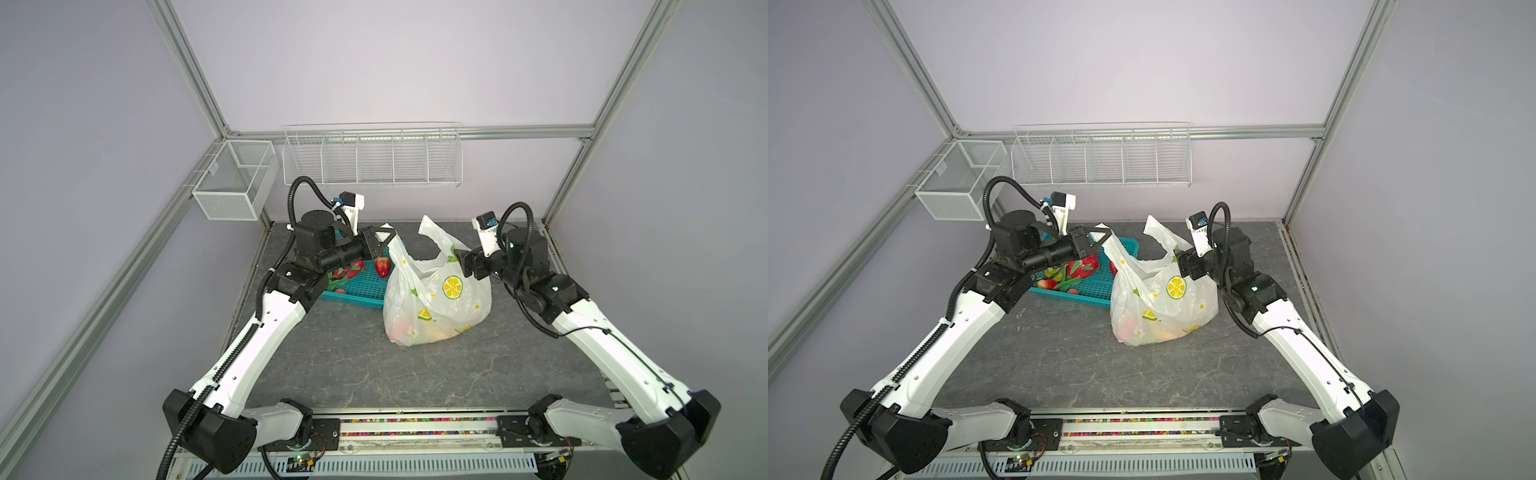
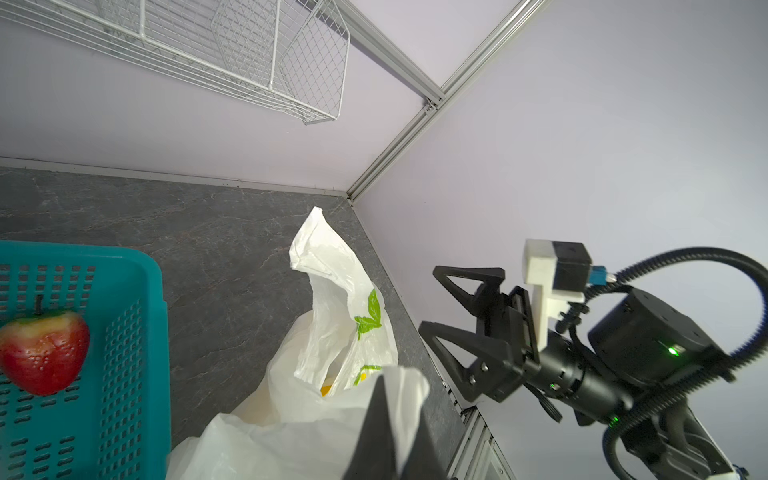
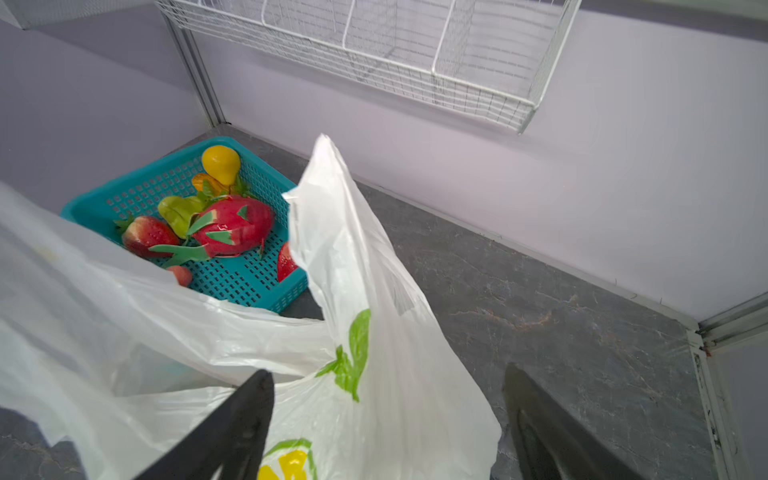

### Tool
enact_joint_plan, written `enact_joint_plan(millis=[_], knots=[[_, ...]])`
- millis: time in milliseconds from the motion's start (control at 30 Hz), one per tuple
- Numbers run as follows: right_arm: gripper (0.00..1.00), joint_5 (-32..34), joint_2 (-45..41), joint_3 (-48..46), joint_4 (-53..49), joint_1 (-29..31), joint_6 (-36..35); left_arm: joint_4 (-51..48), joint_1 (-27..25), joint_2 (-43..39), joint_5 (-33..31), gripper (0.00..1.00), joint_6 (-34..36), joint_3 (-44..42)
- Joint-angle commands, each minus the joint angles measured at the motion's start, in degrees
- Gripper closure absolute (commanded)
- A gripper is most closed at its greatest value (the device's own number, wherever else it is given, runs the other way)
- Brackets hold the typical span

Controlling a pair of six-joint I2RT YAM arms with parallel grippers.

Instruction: Place the fake fruits into the plastic bag and tie a complex knot

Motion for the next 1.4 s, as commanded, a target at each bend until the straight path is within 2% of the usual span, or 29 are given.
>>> enact_joint_plan(millis=[0, 133, 200, 233, 300, 367, 467, 533, 600, 667, 700, 800, 867, 967, 1033, 1100, 1300, 1367], knots=[[0.11, -10.5, 4.9, 2.2, -1.1, -1.7, 1.2, -0.6, 0.3, 0.3, 0.3, 1.0, 1.0, 1.5], [0.09, -15.3, 9.7, 4.5, 0.4, -1.7, 0.6, -0.6, 0.3, 0.5, 0.5, 1.0, 1.0, 1.5], [0.03, -15.4, 11.0, 4.5, 1.8, -1.7, 0.2, -0.6, 0.3, 0.6, 0.4, 1.0, 1.0, 1.4], [0.04, -14.6, 11.5, 4.6, 2.2, -1.7, -0.3, -0.6, 0.3, 0.6, 0.4, 1.0, 1.0, 1.4], [0.19, -12.8, 11.7, 4.4, 2.4, -1.7, -1.3, -0.6, 0.3, 0.9, 0.2, 1.0, 1.0, 1.4], [0.41, -11.6, 10.7, 3.0, 3.9, -1.7, -1.9, -0.6, 0.3, 0.9, -0.1, 1.0, 0.9, 1.3], [0.65, -11.8, 7.8, -0.5, 7.9, -1.7, -1.3, -1.1, 0.3, 0.7, -1.6, 1.0, 1.0, 1.3], [0.78, -12.1, 6.0, -2.4, 10.0, -1.7, -0.5, -1.4, 0.3, 0.5, -2.9, 1.0, 1.4, 1.2], [0.85, -12.0, 4.5, -3.9, 11.1, -1.7, 0.5, -1.4, 0.3, 0.2, -3.7, 1.0, 1.5, 1.4], [0.92, -11.4, 2.9, -5.2, 11.5, -1.8, 1.6, -1.4, 0.3, 0.0, -4.5, 0.91, 1.6, 1.5], [0.94, -11.1, 2.1, -5.8, 11.9, -1.7, 2.1, -1.4, 0.2, 0.0, -4.9, 0.88, 1.7, 1.6], [0.94, -9.8, -1.4, -8.9, 14.2, -1.7, 5.0, -2.0, 0.3, -0.7, -7.7, 0.61, 2.5, 2.1], [0.94, -9.6, -3.8, -11.1, 16.0, -1.9, 8.0, -2.2, 0.3, -2.1, -11.9, 0.47, 4.2, 1.9], [0.94, -9.0, -6.5, -13.5, 17.8, -1.9, 12.9, -3.4, 0.3, -5.1, -19.5, 0.34, 8.1, 1.3], [0.94, -8.2, -7.9, -14.9, 18.4, -1.9, 15.9, -4.1, 0.3, -7.3, -23.6, 0.3, 10.1, 0.8], [0.94, -7.7, -9.3, -16.2, 19.0, -1.9, 19.0, -3.3, 0.3, -9.9, -25.1, 0.27, 11.1, -0.1], [0.94, -8.6, -10.8, -18.0, 20.4, -2.0, 23.5, 0.5, -1.7, -16.6, -22.4, 0.25, 13.6, -3.1], [0.94, -9.1, -11.0, -18.4, 20.9, -1.9, 23.6, 0.0, -6.3, -16.5, -21.4, 0.28, 17.0, -2.0]])
